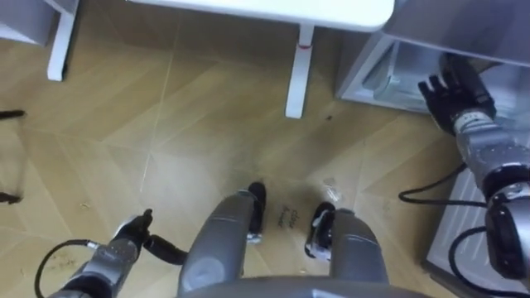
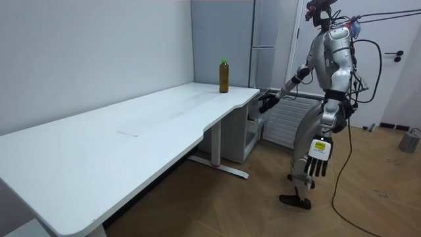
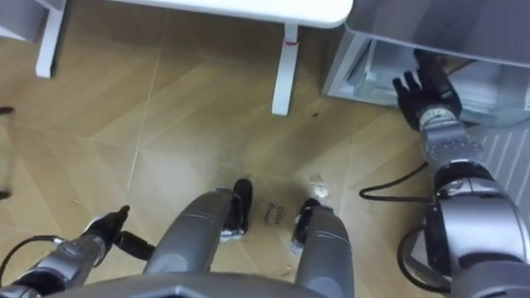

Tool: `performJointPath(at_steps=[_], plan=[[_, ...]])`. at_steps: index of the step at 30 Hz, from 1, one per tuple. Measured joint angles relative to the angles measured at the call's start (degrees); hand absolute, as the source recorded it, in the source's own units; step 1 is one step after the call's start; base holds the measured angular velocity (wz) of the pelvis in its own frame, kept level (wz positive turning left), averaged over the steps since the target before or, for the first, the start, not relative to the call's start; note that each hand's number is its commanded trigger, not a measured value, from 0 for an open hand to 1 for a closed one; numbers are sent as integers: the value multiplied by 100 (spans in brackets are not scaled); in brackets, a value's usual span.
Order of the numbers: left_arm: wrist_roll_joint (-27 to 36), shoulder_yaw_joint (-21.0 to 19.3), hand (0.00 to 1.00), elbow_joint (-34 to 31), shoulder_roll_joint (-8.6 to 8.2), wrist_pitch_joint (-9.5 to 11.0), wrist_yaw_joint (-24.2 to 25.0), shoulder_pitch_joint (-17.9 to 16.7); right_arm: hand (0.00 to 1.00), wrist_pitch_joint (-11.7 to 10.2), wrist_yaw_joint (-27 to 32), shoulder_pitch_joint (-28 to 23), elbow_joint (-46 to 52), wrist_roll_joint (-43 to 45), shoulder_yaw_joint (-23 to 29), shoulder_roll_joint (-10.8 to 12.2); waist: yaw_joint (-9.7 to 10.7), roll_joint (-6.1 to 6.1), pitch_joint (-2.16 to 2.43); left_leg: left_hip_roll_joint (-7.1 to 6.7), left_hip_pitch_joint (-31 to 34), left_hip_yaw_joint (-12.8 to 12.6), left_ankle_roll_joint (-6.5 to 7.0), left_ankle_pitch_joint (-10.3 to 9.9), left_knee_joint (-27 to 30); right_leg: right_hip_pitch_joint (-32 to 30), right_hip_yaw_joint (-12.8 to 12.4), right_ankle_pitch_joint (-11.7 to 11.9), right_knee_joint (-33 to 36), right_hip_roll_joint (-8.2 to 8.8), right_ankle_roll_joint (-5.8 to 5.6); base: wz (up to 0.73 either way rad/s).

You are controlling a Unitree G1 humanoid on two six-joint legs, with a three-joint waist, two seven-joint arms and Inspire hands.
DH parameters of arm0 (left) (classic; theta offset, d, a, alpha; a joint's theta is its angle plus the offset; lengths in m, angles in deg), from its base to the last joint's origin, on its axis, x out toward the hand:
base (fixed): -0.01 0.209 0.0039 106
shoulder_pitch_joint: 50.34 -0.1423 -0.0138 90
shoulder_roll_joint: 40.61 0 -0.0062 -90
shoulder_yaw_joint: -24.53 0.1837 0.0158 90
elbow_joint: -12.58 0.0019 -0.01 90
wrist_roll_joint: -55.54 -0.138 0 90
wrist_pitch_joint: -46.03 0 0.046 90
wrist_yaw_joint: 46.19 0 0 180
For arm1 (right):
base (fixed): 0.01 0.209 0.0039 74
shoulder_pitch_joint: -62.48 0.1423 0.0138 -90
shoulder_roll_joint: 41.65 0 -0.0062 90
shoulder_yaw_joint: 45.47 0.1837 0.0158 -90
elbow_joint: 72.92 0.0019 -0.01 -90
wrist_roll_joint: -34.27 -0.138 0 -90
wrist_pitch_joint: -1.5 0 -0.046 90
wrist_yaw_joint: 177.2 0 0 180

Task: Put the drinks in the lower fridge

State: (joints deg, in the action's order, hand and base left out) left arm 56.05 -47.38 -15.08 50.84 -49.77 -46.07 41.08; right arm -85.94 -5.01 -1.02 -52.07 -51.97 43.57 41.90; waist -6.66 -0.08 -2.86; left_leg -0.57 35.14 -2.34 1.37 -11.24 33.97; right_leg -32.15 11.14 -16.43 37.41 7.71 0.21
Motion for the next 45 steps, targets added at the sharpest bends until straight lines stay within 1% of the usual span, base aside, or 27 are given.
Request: performJointPath(at_steps=[2, 3, 5, 6, 7, 9, 10, 11, 12, 14, 15, 17, 19, 20, 21, 23, 25, 29, 30, 32, 34, 37, 39, 40, 42, 44, 45], plan=[[-4, -2, 0, 132, -42, 28, -1, 14, 0, 1, -55, -200, 4, 69, -6, 56, 7, -11, 7, 15, -189, 29, -19, -37, -54, 228, 17, -7, -95, -34, -1, 2], [-6, -2, 0, 181, -73, 49, -1, 3, 0, 0, -54, -345, 2, 87, -5, 66, 17, -45, 36, 43, -299, 42, -19, -70, -75, 383, 25, -9, -204, -84, -18, -5], [-3, -2, 0, 192, -89, 50, -2, -15, 0, -16, -54, -560, -1, 124, -5, 94, 32, -61, 57, 91, -485, 43, -26, -92, -139, 607, 45, 37, -385, -148, -22, -6], [-6, -53, 0, 187, -90, 54, -2, -67, 0, -68, -59, -740, 21, 239, 15, 193, 48, -67, 101, 123, -606, 45, -32, -94, -219, 764, 56, 81, -539, -193, -19, -7], [-6, -181, 0, 194, -114, 70, -2, -163, 0, -71, -70, -940, 31, 309, 34, 314, 109, -58, 154, 124, -763, 45, -40, -87, -336, 928, 52, 112, -674, -215, -32, -5], [-6, -358, 0, 193, -141, 101, -2, -345, 0, -66, -119, -1232, 29, 303, 52, 480, 187, -66, 200, 121, -1045, 21, -46, -82, -515, 1204, 23, 149, -883, -244, -50, -9], [-6, -526, 0, 193, -187, 95, -2, -438, 0, -66, -117, -1426, 24, 304, 56, 554, 207, -86, 214, 121, -1251, 6, -49, -78, -647, 1406, 4, 189, -1037, -266, -64, -11], [-7, -621, 0, 185, -211, 93, -2, -454, 0, -66, -117, -1509, 20, 315, 58, 581, 233, -91, 217, 120, -1345, -2, -51, -74, -708, 1503, 2, 205, -1108, -272, -70, -7], [-8, -722, 0, 180, -240, 101, -4, -512, 0, -71, -116, -1662, 20, 335, 55, 647, 320, -90, 220, 110, -1513, -16, -53, -70, -822, 1661, 0, 212, -1206, -272, -80, 0], [-7, -757, 0, 180, -285, 120, -8, -647, 0, -74, -122, -1879, 0, 358, 56, 765, 371, -82, 230, 106, -1772, -26, -57, -68, -978, 1925, 12, 224, -1388, -284, -93, 0], [-7, -855, 0, 175, -344, 159, -17, -709, 0, -68, -127, -2028, -3, 392, 56, 823, 416, -70, 235, 91, -1931, -24, -66, -62, -1100, 2084, 15, 230, -1505, -289, -102, 0], [-21, -911, 0, 151, -387, 268, -68, -830, 0, -69, -171, -2235, -4, 411, 74, 882, 512, -58, 248, 84, -2137, -20, -70, -64, -1208, 2310, 41, 233, -1655, -297, -109, 4], [-23, -1140, 0, 118, -398, 338, -68, -968, 0, -69, -176, -2454, 10, 556, 291, 949, 568, -27, 264, 84, -2344, -26, -80, -70, -1337, 2540, 53, 239, -1832, -318, -116, 2], [-26, -1321, 0, 113, -398, 369, -69, -1053, 0, -75, -179, -2548, 9, 608, 410, 979, 585, -9, 274, 83, -2453, -32, -87, -74, -1374, 2652, 56, 241, -1915, -327, -119, -4], [-49, -1487, 0, 120, -408, 369, -72, -1133, 0, -111, -182, -2633, 7, 731, 506, 1014, 632, 15, 272, 82, -2578, -55, -97, -79, -1439, 2761, 39, 241, -1979, -333, -119, -6], [-131, -1633, 0, 124, -440, 373, -96, -1225, 0, -139, -237, -2764, 10, 904, 514, 1031, 639, 35, 274, 80, -2707, -80, -121, -102, -1457, 2873, 6, 236, -2000, -338, -125, -9], [-130, -1636, 0, 126, -478, 373, -158, -1257, 0, -135, -240, -2890, -3, 1285, 499, 1031, 652, 37, 268, 86, -2839, -75, -138, -139, -1459, 3060, 6, 235, -2178, -362, -127, -2], [-136, -1688, 0, 125, -542, 378, -241, -1225, 0, -135, -229, -2969, -16, 2021, 499, 1040, 663, 41, 258, 92, -2994, -68, -141, -164, -1479, 3275, 44, 234, -2297, -374, -129, 4], [-135, -1689, 0, 127, -540, 400, -248, -1230, 0, -141, -230, -2992, -18, 2455, 490, 1051, 710, 52, 250, 88, -3068, -57, -143, -167, -1501, 3366, 64, 234, -2344, -375, -129, 5], [-141, -1684, 0, 122, -541, 442, -281, -1258, 0, -147, -232, -3031, -26, 3041, 388, 1050, 732, 78, 238, 84, -3218, -52, -147, -170, -1618, 3479, 51, 228, -2382, -379, -137, 3], [-214, -1685, 0, 120, -540, 455, -303, -1266, 0, -150, -236, -3049, -78, 3484, 237, 1047, 758, 84, 239, 81, -3314, -55, -148, -170, -1732, 3530, 48, 227, -2407, -383, -138, -2], [-642, -1719, 0, 111, -543, 460, -301, -1353, 0, -126, -235, -3074, -203, 4344, 211, 1054, 769, 95, 243, 76, -3422, -80, -148, -169, -1781, 3632, 35, 228, -2454, -383, -140, -4], [-765, -1776, 0, 109, -546, 457, -296, -1395, 0, -126, -232, -3118, -207, 4726, 210, 1054, 770, 108, 242, 74, -3459, -80, -148, -169, -1807, 3653, 23, 230, -2466, -385, -141, -2], [-775, -1790, 0, 72, -546, 446, -296, -1460, 0, -124, -219, -3134, -207, 5070, 210, 1057, 782, 119, 245, 73, -3482, -84, -148, -169, -1821, 3669, 23, 230, -2470, -385, -141, 0], [-835, -1797, 0, 80, -557, 415, -296, -1496, 0, -123, -208, -3166, -239, 5466, 211, 1064, 774, 128, 244, 71, -3500, -86, -148, -169, -1823, 3699, 9, 230, -2487, -385, -142, 0], [-918, -1814, 0, 135, -579, 322, -296, -1510, 0, -117, -147, -3167, -353, 5794, 210, 1092, 746, 147, 244, 72, -3561, -108, -148, -169, -1842, 3746, -9, 230, -2489, -389, -142, -5], [-920, -1885, 0, 206, -620, 274, -296, -1520, 0, -113, -102, -3175, -412, 6010, 209, 1115, 718, 156, 241, 73, -3609, -119, -149, -170, -1855, 3799, 4, 230, -2505, -390, -142, -6]])
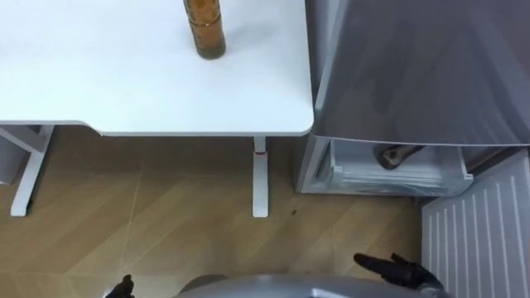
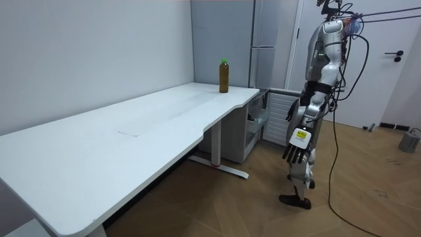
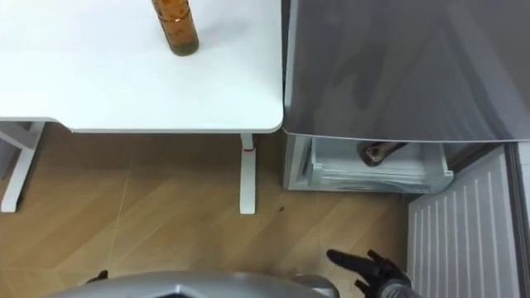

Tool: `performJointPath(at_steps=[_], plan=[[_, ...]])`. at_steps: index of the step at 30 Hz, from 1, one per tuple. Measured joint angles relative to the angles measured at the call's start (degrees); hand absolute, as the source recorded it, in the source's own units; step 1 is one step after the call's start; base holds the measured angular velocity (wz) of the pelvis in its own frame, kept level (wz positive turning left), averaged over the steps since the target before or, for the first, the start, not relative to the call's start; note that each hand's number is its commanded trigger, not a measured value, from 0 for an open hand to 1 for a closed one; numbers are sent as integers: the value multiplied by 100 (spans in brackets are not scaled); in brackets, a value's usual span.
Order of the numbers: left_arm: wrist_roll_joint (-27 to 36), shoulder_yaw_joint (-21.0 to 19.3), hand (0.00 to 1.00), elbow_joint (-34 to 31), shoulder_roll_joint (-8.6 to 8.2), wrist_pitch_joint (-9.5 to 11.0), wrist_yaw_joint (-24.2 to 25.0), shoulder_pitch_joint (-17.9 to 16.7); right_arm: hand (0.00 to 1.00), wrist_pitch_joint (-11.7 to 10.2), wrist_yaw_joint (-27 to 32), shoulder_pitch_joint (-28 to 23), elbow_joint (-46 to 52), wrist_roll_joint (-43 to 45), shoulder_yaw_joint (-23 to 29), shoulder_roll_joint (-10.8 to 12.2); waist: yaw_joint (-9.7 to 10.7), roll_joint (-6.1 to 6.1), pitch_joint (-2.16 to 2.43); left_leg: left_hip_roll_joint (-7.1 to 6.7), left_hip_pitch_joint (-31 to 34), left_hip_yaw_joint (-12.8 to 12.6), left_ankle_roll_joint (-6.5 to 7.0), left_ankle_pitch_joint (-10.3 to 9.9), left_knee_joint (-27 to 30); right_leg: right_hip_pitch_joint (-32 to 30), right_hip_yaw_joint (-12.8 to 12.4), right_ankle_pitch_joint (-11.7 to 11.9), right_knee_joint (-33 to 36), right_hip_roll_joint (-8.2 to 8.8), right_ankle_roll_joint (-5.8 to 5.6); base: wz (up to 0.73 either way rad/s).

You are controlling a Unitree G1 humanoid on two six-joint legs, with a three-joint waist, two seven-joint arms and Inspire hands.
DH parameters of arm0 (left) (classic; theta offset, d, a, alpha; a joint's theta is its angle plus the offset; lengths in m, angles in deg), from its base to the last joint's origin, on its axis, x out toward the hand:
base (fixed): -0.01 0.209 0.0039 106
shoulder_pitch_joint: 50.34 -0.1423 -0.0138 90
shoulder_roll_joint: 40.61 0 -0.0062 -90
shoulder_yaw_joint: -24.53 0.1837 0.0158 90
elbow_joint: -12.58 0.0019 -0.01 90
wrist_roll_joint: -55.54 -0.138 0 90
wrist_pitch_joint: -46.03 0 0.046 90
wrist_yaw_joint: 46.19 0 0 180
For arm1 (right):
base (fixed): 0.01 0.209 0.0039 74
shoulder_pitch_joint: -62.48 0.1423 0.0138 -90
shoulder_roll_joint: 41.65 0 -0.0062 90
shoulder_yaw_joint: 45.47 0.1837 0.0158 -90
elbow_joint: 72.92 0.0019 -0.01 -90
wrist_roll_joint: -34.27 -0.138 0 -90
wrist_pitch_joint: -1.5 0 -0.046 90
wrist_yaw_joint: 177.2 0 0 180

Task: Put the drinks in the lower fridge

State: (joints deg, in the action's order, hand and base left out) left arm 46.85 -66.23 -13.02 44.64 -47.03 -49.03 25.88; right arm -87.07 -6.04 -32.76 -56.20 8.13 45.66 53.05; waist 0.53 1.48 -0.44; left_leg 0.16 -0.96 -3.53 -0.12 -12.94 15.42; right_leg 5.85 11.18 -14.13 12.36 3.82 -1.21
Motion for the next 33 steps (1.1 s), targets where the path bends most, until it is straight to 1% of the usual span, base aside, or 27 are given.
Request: performJointPath(at_steps=[2, 3, 6, 7, 8, 9, 13, 16, 19, 22, 25, 26, 28, 29, 30, 31, 32, 33], plan=[[4, -50, 0, 43, -70, -108, 0, -10, 0, 10, 7, 2, -128, 154, -8, 21, -17, -6, -4, 5, -19, -1, -8, -5, -4, 37, -3, 2, -78, -12, -3, 0], [4, -57, 0, 35, -111, -200, 0, 44, 0, 40, 14, 7, -233, 189, -58, 19, -19, -1, -3, 6, -15, 10, -8, -6, -2, 35, -11, 3, -79, -15, -2, 4], [-14, -93, 0, 34, -163, -378, 0, 64, 0, 115, 101, -30, -303, 208, -111, 18, -30, -4, -6, 11, -5, 39, -10, -6, 7, 37, -4, 8, -83, -23, 4, 3], [-70, -146, 0, 33, -162, -416, 4, 87, 0, 114, 133, -42, -292, 224, -106, 18, -34, -34, 14, 13, -8, 47, -11, -7, 12, 46, -1, 9, -86, -26, 5, 0], [-78, -161, 0, 32, -157, -416, 6, 97, 0, 115, 144, -43, -292, 231, -101, 18, -34, -39, 16, 13, -11, 50, -11, -7, 15, 57, 1, 9, -93, -27, 6, 0], [-84, -224, 0, 29, -158, -415, 17, 119, 0, 115, 183, -44, -295, 271, -100, 19, -33, -32, 4, 12, -26, 53, -11, -7, 14, 81, 1, 17, -112, -29, 5, 0], [-84, -378, 0, -22, -157, -418, 63, 174, 0, 120, 249, -49, -279, 306, -39, 23, -18, -60, 8, 10, -119, 52, -11, -7, -41, 178, -13, 50, -184, -39, 1, -1], [-84, -376, 0, -22, -162, -446, 63, 182, 0, 144, 268, -53, -258, 379, -31, 24, -30, -64, 8, 9, -248, 45, -13, -5, -119, 258, -39, 50, -191, -41, 1, -6], [-82, -368, 0, -21, -163, -487, 62, 177, 0, 232, 282, -35, -233, 483, -37, 22, -56, -55, 10, 12, -347, 34, -17, -3, -184, 339, -92, 51, -250, -56, 3, -7], [-2, -380, 0, -21, -166, -576, 55, 191, 0, 248, 291, -34, -233, 513, -37, 24, -61, -48, 12, 10, -360, 30, -18, -4, -176, 358, -93, 56, -262, -56, 1, -1], [237, -388, 0, 5, -197, -620, -84, 168, 0, 293, 292, -36, -237, 513, -44, 24, -79, -42, 12, 6, -369, 8, -23, -8, -177, 374, -99, 55, -274, -53, 1, 0], [367, -493, 0, 27, -218, -630, -131, 169, 0, 330, 291, -30, -243, 513, -43, 22, -90, -39, 13, 10, -380, -12, -23, -8, -179, 374, -122, 55, -273, -55, 1, -5], [875, -900, 0, 44, -304, -635, -276, 165, 0, 368, 275, -29, -295, 555, 27, 24, -93, -41, 9, 11, -386, -28, -23, -8, -181, 379, -137, 55, -286, -55, 1, -3], [1051, -1002, 0, 50, -329, -635, -323, 165, 0, 369, 274, -28, -296, 592, 39, 24, -89, -44, 8, 10, -387, -31, -23, -8, -181, 380, -140, 55, -286, -55, 1, 0], [1432, -1177, 0, 48, -357, -635, -426, 164, 0, 368, 276, -34, -281, 632, 49, 24, -87, -46, 9, 9, -389, -29, -23, -8, -181, 384, -141, 56, -280, -55, 0, 0], [1811, -1391, 0, 47, -370, -630, -529, 169, 0, 373, 281, -48, -293, 636, 83, 23, -103, -48, 7, 10, -419, -34, -23, -8, -185, 408, -151, 56, -271, -56, 0, 0], [1977, -1508, 0, 43, -373, -629, -586, 174, 0, 379, 287, -45, -297, 645, 98, 21, -112, -56, 7, 10, -441, -40, -23, -8, -195, 422, -161, 55, -275, -58, 0, -5], [2261, -1733, 0, -28, -372, -635, -738, 169, 0, 420, 304, -47, -290, 656, 145, 15, -115, -61, 8, 11, -475, -50, -24, -8, -222, 433, -172, 54, -277, -57, -1, 0]])
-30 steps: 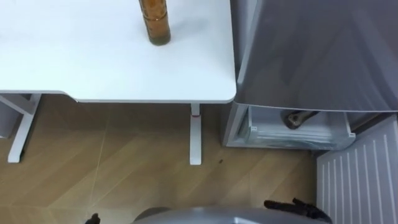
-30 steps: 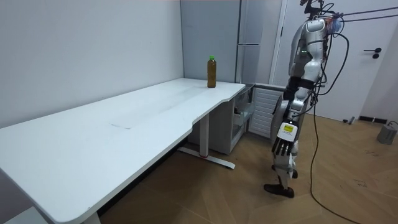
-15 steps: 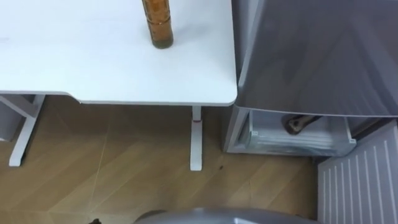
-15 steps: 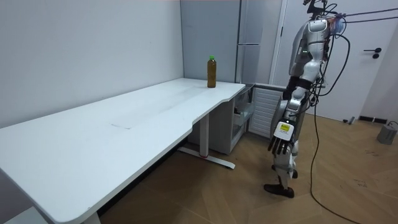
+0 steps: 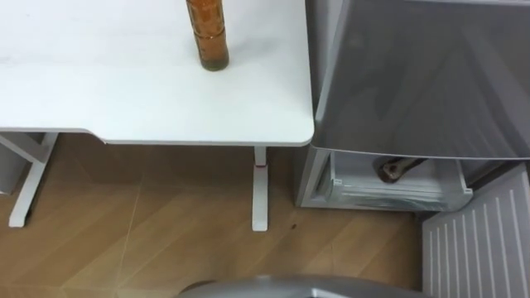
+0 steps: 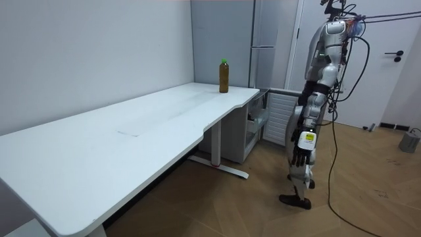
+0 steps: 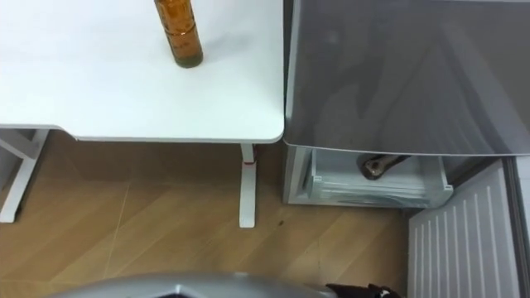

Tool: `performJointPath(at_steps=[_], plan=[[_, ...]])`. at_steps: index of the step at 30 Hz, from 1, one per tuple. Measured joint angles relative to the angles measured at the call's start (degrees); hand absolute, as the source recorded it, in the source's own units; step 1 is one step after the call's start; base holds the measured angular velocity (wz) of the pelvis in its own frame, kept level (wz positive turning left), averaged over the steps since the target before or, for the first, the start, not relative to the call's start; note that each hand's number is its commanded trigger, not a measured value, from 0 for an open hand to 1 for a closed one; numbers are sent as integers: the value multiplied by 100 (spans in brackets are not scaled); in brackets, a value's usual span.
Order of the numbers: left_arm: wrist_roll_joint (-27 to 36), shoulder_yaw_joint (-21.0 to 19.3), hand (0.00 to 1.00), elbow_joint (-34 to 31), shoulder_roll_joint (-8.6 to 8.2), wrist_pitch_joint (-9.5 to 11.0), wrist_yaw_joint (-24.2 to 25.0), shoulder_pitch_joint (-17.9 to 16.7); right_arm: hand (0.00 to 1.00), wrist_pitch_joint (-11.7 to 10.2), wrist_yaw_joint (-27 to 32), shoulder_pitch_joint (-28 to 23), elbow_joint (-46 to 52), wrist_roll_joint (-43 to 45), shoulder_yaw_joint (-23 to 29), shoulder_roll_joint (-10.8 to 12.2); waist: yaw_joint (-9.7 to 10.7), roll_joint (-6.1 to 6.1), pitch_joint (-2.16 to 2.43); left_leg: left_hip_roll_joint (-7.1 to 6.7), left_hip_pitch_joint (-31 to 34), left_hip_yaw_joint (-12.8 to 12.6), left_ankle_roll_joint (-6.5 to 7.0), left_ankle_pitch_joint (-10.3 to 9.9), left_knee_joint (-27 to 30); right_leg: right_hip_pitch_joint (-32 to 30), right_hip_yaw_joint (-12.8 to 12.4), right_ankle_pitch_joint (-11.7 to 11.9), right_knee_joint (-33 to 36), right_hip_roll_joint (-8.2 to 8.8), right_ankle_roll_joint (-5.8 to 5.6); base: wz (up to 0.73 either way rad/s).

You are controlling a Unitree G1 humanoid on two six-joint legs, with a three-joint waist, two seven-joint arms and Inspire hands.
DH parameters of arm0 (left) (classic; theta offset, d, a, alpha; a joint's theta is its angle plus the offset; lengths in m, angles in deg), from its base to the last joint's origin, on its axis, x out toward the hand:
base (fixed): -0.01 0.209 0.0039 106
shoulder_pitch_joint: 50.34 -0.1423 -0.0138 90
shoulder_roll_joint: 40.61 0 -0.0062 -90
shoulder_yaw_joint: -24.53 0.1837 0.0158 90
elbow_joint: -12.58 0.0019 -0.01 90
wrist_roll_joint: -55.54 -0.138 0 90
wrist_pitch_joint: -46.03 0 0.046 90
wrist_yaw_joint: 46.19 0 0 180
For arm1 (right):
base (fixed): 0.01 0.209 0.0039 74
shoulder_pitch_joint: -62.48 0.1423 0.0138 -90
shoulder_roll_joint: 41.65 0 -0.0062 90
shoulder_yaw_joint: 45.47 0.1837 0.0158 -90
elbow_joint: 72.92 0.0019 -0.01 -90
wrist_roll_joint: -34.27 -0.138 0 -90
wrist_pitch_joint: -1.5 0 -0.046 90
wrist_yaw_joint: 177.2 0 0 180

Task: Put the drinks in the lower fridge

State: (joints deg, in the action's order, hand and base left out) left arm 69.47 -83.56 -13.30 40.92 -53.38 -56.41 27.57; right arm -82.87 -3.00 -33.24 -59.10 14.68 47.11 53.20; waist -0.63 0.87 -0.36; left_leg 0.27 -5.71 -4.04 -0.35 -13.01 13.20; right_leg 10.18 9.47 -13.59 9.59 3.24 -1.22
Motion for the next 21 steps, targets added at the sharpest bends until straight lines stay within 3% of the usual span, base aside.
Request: performJointPath(at_steps=[2, 5, 7, 10, 12, 16, 18, 21], plan=[[244, -310, 0, -328, 12, -2, -315, 9, 0, 49, 30, -1, 52, 60, 109, -1, -8, -43, 14, 0, 1, 12, 0, 0, -21, -7, 18, 0, 0, 0, 0, 0], [601, -829, 0, -1560, 20, 63, -932, 53, 0, 49, 123, -79, 108, 307, 247, -19, -139, -57, 25, 3, 5, 33, 0, 0, -23, -18, 14, 6, 8, -7, 3, 0], [686, -933, 0, -2383, 61, 399, -1420, 165, 0, 13, 175, -81, 112, 571, 388, -36, -183, -77, 35, -6, 11, 88, 0, 0, -24, -17, 17, 7, 17, -6, 1, 0], [674, -993, 0, -3277, 89, 616, -1970, 200, 0, -48, 215, -166, 235, 703, 445, -34, -179, -84, 39, -6, 12, 77, 0, 0, -52, -19, 5, 8, 29, -12, 1, 0], [682, -1011, 0, -4204, 72, 855, -2361, 103, 0, -119, 212, -256, 320, 658, 454, -24, -226, -92, 48, 0, 0, 14, -2, 1, -100, -29, -6, 8, 17, -17, 2, -8], [672, -901, 0, -5421, 12, 1225, -2781, 1, 0, -248, 190, -264, 319, 644, 440, 30, -238, -75, 59, -7, -46, 60, -2, 2, -112, -2, 23, 22, 19, -11, 4, 0], [629, -742, 0, -5690, 11, 1388, -2861, 19, 0, -350, 181, -241, 303, 652, 431, 32, -224, -70, 64, -17, -35, 118, -2, 2, -103, 9, 63, 34, 14, -6, 1, 10], [529, -619, 0, -6150, -5, 1449, -2853, 21, 0, -450, 131, -216, 260, 704, 438, 56, -209, -55, 54, -19, -29, 142, -2, 2, -99, 10, 84, 34, 5, -3, 1, 3]])
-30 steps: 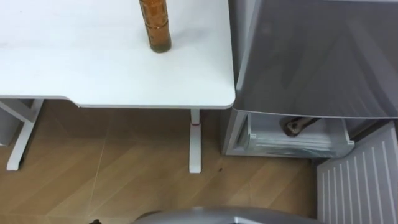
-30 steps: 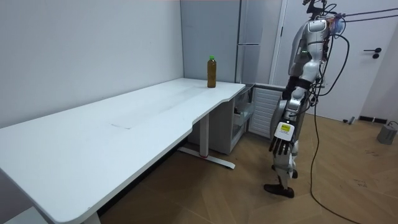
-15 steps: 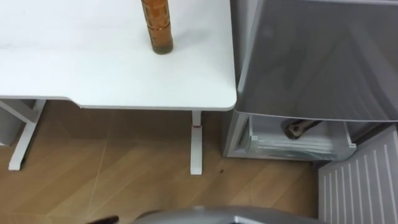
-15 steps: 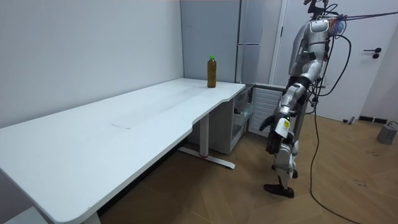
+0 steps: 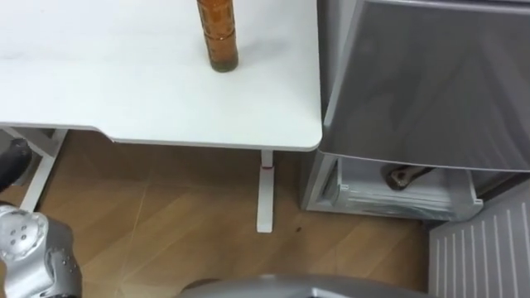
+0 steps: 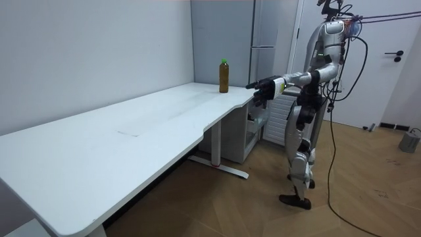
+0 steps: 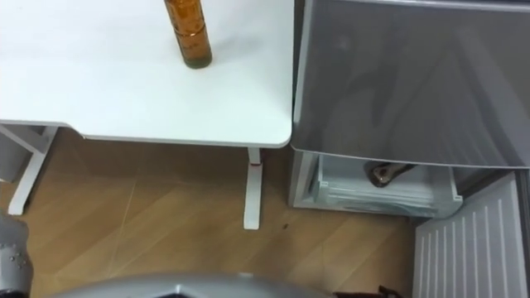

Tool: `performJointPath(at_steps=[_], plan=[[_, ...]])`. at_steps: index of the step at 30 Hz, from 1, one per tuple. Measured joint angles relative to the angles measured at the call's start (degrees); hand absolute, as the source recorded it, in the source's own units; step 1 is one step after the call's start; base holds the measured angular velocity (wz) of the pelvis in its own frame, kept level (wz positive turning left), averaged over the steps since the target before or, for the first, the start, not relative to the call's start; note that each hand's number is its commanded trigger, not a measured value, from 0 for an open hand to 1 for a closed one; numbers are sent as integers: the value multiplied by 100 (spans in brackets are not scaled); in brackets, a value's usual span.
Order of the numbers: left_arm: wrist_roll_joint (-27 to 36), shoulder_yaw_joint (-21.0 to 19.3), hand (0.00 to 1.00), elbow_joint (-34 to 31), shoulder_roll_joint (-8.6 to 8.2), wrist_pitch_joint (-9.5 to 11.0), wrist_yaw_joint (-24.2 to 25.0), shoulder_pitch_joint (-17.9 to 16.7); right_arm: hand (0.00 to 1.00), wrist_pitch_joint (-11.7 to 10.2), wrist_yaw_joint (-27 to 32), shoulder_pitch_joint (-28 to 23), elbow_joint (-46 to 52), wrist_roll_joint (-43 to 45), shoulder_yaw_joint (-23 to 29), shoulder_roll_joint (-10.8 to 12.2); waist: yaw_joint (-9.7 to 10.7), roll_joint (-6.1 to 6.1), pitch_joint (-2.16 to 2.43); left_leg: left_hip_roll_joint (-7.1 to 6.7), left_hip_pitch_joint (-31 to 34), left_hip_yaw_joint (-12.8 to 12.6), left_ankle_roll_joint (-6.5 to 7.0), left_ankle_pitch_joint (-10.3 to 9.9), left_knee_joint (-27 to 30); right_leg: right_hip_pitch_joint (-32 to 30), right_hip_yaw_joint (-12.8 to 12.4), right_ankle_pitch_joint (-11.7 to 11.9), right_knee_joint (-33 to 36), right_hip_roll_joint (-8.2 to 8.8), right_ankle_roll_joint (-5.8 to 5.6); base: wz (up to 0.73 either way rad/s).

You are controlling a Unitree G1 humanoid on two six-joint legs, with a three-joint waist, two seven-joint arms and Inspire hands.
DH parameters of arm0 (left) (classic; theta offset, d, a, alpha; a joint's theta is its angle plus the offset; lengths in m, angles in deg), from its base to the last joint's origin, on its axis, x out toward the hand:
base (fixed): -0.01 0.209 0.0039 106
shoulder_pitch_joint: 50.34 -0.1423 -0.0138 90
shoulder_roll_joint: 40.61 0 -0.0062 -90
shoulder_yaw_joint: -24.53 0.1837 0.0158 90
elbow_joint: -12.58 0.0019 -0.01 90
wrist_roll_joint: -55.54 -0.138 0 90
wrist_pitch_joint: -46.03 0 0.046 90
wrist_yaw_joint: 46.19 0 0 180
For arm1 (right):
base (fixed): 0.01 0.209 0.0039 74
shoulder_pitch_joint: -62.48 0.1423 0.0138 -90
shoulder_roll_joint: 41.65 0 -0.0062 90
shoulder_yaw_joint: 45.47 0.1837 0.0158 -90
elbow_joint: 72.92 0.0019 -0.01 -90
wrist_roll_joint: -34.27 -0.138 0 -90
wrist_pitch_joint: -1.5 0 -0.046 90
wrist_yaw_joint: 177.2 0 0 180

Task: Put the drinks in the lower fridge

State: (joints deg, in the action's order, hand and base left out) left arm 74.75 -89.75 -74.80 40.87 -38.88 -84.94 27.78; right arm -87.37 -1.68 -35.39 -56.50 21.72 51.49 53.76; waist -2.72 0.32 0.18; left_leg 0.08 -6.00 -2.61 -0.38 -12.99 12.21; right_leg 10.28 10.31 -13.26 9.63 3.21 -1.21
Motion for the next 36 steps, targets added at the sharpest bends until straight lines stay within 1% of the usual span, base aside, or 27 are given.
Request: performJointPath(at_steps=[2, 5, 7, 8, 9, 11, 13, 16, 17, 18, 20, 21, 24, 26, 28, 31, 33, 36], plan=[[-103, 10, 0, -221, 2, 30, 25, 8, 0, 1, -28, 10, -1, 31, 0, 9, 95, 21, -10, -6, 31, 45, 0, 0, 14, -2, 49, 0, 0, 3, 0, 10], [-100, 156, 0, -431, 2, 38, 157, 85, 0, 3, -145, -19, -9, 95, 0, 8, 117, 26, -20, -3, 42, 22, 1, 1, 43, -13, 47, 1, 4, 6, 1, 0], [-16, 330, 0, -626, 17, 39, 320, 120, 0, 22, -209, -24, -3, 159, 4, 18, 242, 21, -29, -3, 66, 23, 1, 0, 43, -27, 46, 2, 4, 2, 1, 0], [8, 380, 0, -640, 30, 39, 377, 121, 0, 21, -211, -22, -2, 162, 5, 18, 271, 15, -30, -3, 60, 22, 1, 0, 42, -23, 37, 2, 7, 2, 1, -4], [41, 475, 0, -658, 38, 38, 512, 122, 0, 21, -217, -17, -4, 166, 4, 18, 326, 21, -38, 1, 48, 13, 1, 0, 39, -20, -11, 2, 9, -8, 2, -7], [53, 634, 0, -756, 37, 34, 707, 125, 0, 21, -258, -6, -6, 162, 4, 32, 437, 17, -39, 8, 47, -8, 1, 1, 42, -28, -60, 4, 7, -17, 4, -7], [53, 865, 0, -887, 36, 35, 1042, 159, 0, 20, -282, -8, -13, 164, 6, 40, 543, 14, -37, 13, 49, -31, 1, 0, 50, -34, -88, 5, 1, -20, 6, -6], [54, 994, 0, -910, 36, 35, 1389, 254, 0, 4, -323, -24, -23, 155, 6, 49, 581, 9, -38, 18, 39, -51, 1, 0, 34, -54, -154, 5, 0, -26, 6, -10], [47, 1057, 0, -948, 34, 35, 1504, 304, 0, 4, -321, -21, -33, 154, 6, 58, 598, 0, -31, 20, 40, -63, 1, 1, 16, -83, -195, 5, 6, -31, 7, -16], [27, 1125, 0, -961, 33, 34, 1604, 388, 0, 1, -321, -13, -33, 152, 5, 59, 606, 18, -27, 22, 40, -109, 1, 3, 7, -109, -232, 7, 15, -32, 8, -15], [-94, 1232, 0, -979, 33, 34, 1713, 505, 0, -33, -316, -9, -31, 163, 3, 68, 621, 23, -46, 23, 37, -157, 1, 3, 6, -119, -239, 14, 13, -28, 5, -10], [-144, 1298, 0, -978, 34, 34, 1794, 566, 0, -37, -310, -8, -30, 177, 15, 78, 665, 27, -49, 19, 36, -159, 2, 3, 7, -122, -229, 19, 13, -21, 1, -5], [-142, 1410, 0, -952, 38, 30, 2043, 586, 0, -37, -296, 1, -10, 217, 54, 101, 741, 28, -55, 23, 34, -195, 2, 3, 3, -145, -248, 21, 13, -19, 1, -6], [-141, 1481, 0, -895, 37, -7, 2200, 587, 0, -26, -263, -10, -16, 232, 120, 117, 756, 23, -64, 26, 45, -202, 2, 3, 3, -162, -251, 22, 14, -19, 3, -3], [-141, 1502, 0, -875, 35, -106, 2331, 587, 0, -1, -225, -25, -22, 231, 136, 129, 766, 23, -70, 29, 51, -208, 2, 3, 3, -173, -251, 24, 18, -20, 5, 0], [-140, 1510, 0, -875, 32, -218, 2438, 587, 0, 43, -183, -27, -37, 237, 171, 130, 842, 23, -70, 31, 38, -220, 2, 3, 2, -166, -277, 27, 20, -24, 7, -2], [-140, 1510, 0, -855, 26, -275, 2458, 587, 0, 78, -143, -22, -51, 252, 184, 128, 863, -6, -73, 46, 28, -282, 2, 2, 2, -184, -396, 39, 21, -41, 9, -15], [-142, 1510, 0, -829, 9, -369, 2560, 587, 0, 112, -119, -19, -140, 468, 278, 124, 907, -43, -72, 62, 25, -339, 3, 2, -4, -222, -483, 50, 59, -53, 6, -13]])
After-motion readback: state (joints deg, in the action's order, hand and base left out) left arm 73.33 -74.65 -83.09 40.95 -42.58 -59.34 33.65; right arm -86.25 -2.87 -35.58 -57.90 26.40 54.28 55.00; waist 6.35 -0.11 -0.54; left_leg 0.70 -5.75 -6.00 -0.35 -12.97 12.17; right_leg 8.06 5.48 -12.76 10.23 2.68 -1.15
